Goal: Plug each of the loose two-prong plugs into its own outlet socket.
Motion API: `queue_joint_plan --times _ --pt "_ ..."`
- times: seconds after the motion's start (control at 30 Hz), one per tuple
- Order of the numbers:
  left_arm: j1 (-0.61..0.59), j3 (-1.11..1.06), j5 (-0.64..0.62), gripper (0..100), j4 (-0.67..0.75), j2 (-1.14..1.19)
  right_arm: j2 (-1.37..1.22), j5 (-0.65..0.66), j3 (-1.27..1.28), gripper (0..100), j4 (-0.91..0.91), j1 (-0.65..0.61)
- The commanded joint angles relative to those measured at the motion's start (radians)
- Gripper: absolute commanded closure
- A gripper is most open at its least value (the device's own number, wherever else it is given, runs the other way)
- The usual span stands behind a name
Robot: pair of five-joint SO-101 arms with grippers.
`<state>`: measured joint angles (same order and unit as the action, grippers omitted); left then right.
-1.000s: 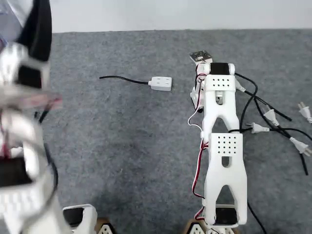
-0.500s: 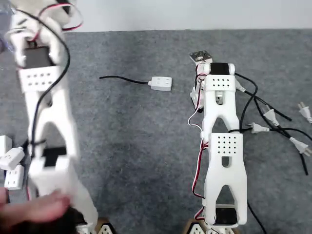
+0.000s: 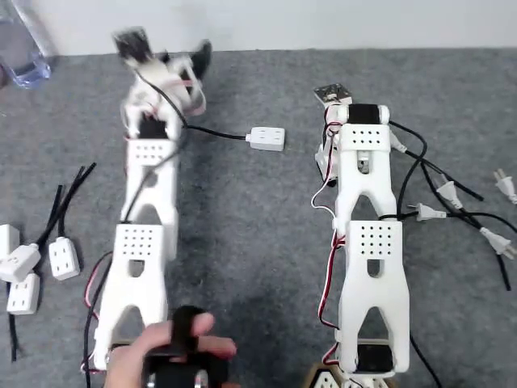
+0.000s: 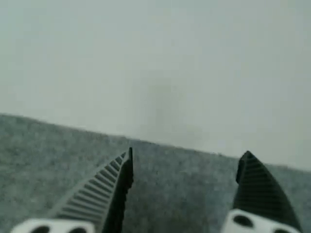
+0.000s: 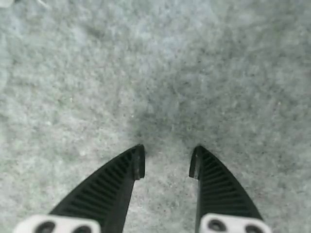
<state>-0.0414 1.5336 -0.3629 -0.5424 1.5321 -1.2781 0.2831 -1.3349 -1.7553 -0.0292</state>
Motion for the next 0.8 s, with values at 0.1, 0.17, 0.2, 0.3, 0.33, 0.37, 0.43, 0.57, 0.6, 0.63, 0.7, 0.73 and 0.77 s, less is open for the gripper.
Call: queue_joint_plan --times 0.1,0.17,0.2,0.3,0.33,0.37,0.43,0.57,0.6,0.63,0.7,0.73,0.77 --pt "0.034 0.068 0.115 68 0.009 0.051 -0.025 -0.006 -0.002 84.3 -0.005 -0.035" --pt "0.038 0.053 0.135 68 -0.089 0.034 -0.025 -0.006 -0.002 84.3 -0.007 -0.035" --pt "0.04 0.051 0.141 68 -0.141 0.026 -0.025 -0.006 -0.002 84.3 -0.007 -0.035" --pt "0.041 0.047 0.144 68 -0.227 0.009 -0.025 -0.006 -0.002 84.3 -0.01 -0.035" --pt "0.04 0.047 0.146 68 -0.23 0.008 -0.025 -0.006 -0.002 84.3 -0.01 -0.035" --pt "0.04 0.047 0.149 68 -0.23 0.008 -0.025 -0.006 -0.002 84.3 -0.012 -0.035" --pt "0.035 0.045 0.183 68 -0.235 0.011 -0.025 -0.006 -0.002 84.3 -0.013 -0.035" --pt "0.025 0.044 0.244 68 -0.35 0.009 -0.027 -0.006 -0.002 84.3 -0.013 -0.035" --pt "0.025 0.044 0.284 68 -0.396 0.009 -0.027 -0.006 -0.002 84.3 -0.013 -0.035" --pt "0.025 0.044 0.331 68 -0.443 0.009 -0.027 -0.006 -0.002 84.3 -0.013 -0.035" --pt "0.025 0.044 0.405 68 -0.534 0.011 -0.027 -0.006 -0.002 84.3 -0.013 -0.036" --pt "0.025 0.045 0.431 68 -0.571 0.009 -0.027 -0.006 -0.002 84.3 -0.013 -0.036" --pt "0.025 0.047 0.443 68 -0.598 0.006 -0.027 -0.006 -0.002 84.3 -0.013 -0.036"
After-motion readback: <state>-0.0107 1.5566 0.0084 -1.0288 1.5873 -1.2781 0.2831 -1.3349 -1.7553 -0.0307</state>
